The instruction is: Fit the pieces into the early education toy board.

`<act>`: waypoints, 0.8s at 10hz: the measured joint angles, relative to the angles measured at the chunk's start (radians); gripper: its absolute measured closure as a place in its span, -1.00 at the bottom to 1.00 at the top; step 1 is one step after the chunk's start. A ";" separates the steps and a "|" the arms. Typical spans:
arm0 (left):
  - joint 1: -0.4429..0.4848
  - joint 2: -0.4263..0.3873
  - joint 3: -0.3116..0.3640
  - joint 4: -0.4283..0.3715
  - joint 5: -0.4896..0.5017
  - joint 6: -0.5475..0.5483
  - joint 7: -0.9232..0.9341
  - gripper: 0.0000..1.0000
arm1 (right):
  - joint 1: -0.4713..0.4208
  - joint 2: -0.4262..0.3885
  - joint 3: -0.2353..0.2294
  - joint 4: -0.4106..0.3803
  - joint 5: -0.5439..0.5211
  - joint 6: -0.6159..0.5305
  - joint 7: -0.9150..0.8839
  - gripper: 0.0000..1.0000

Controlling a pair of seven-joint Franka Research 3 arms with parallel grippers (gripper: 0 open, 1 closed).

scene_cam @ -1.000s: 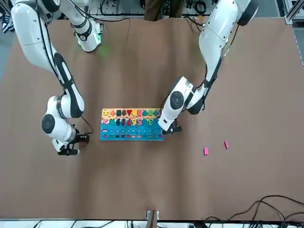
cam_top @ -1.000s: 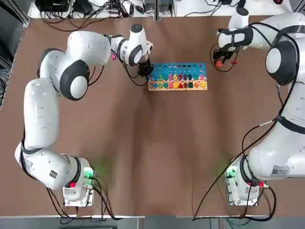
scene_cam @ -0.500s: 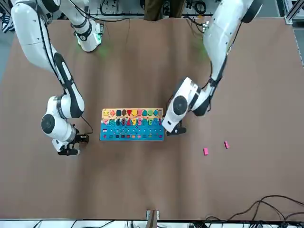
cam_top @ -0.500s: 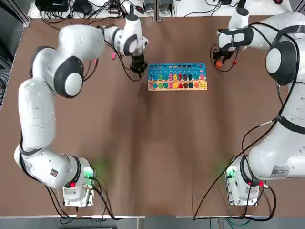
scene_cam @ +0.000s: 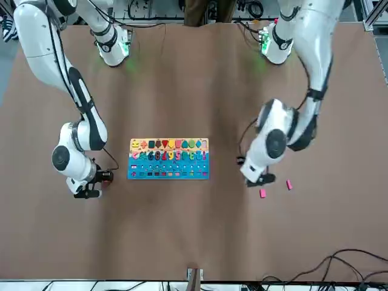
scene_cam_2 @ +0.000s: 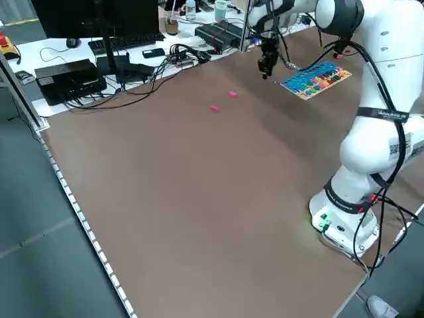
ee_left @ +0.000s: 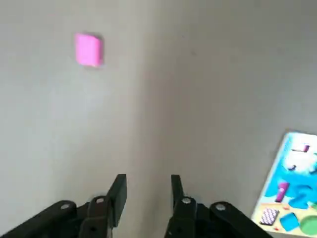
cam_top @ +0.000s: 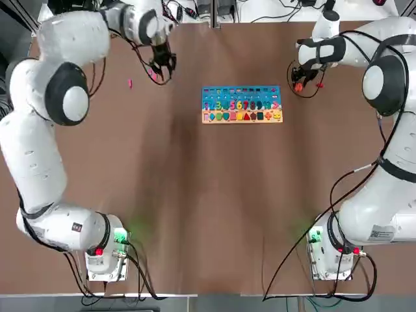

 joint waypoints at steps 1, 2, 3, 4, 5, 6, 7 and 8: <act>0.042 -0.007 0.002 0.000 0.001 -0.012 0.048 0.03 | 0.000 0.000 0.000 0.000 0.000 -0.005 0.000 -0.23; 0.087 -0.012 0.003 -0.001 0.010 -0.020 0.095 0.04 | 0.000 -0.001 0.000 0.000 0.000 -0.009 -0.001 -0.23; 0.131 -0.015 0.003 -0.001 0.039 -0.023 0.133 -0.06 | 0.000 -0.003 0.000 0.001 0.000 -0.016 -0.001 -0.23; 0.157 -0.015 0.002 -0.003 0.063 -0.024 0.150 -0.08 | 0.000 -0.007 0.000 0.003 0.000 -0.029 -0.001 -0.23; 0.171 -0.015 0.003 -0.005 0.075 -0.021 0.151 -0.10 | 0.000 -0.013 0.000 0.004 0.000 -0.038 -0.001 -0.22; 0.187 -0.015 0.002 -0.004 0.077 -0.009 0.152 -0.10 | 0.000 -0.017 0.000 0.004 0.000 -0.045 -0.002 -0.22; 0.190 -0.010 0.002 0.002 0.077 0.007 0.152 -0.10 | 0.000 -0.020 0.000 0.004 0.000 -0.047 -0.002 -0.20; 0.184 0.008 -0.004 0.024 0.077 0.014 0.150 -0.10 | 0.000 -0.020 0.000 0.004 0.000 -0.047 -0.002 -0.18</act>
